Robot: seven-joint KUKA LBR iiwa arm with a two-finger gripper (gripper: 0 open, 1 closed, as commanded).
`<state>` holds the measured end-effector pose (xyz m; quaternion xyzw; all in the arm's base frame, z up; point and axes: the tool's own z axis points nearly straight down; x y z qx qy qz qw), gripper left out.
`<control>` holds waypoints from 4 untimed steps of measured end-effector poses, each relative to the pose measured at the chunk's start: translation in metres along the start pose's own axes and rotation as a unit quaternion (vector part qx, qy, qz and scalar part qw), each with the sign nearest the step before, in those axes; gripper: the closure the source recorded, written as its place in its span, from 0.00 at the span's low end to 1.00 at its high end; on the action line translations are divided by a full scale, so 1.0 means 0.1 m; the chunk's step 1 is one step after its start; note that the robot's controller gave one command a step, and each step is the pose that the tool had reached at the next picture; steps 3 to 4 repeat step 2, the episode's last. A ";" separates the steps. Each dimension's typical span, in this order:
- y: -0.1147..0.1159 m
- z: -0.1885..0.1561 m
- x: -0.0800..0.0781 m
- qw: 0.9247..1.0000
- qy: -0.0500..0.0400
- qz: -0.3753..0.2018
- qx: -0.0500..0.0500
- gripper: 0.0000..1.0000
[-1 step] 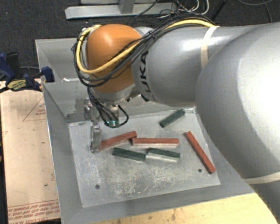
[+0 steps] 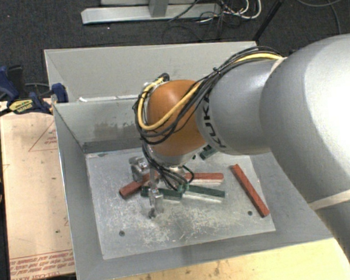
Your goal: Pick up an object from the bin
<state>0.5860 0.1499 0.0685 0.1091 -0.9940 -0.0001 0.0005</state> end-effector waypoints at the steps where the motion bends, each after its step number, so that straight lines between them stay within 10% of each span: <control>1: 0.02 -0.05 -0.03 1.000 -0.003 -0.001 -0.001 1.00; 2: -0.01 -1.62 -0.38 1.000 -0.007 -0.018 0.000 1.00; 4: -0.01 -1.62 -0.38 1.000 -0.007 -0.018 0.000 1.00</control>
Offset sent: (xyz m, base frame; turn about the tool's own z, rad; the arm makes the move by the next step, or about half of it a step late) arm 0.0000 0.0000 0.0000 0.0000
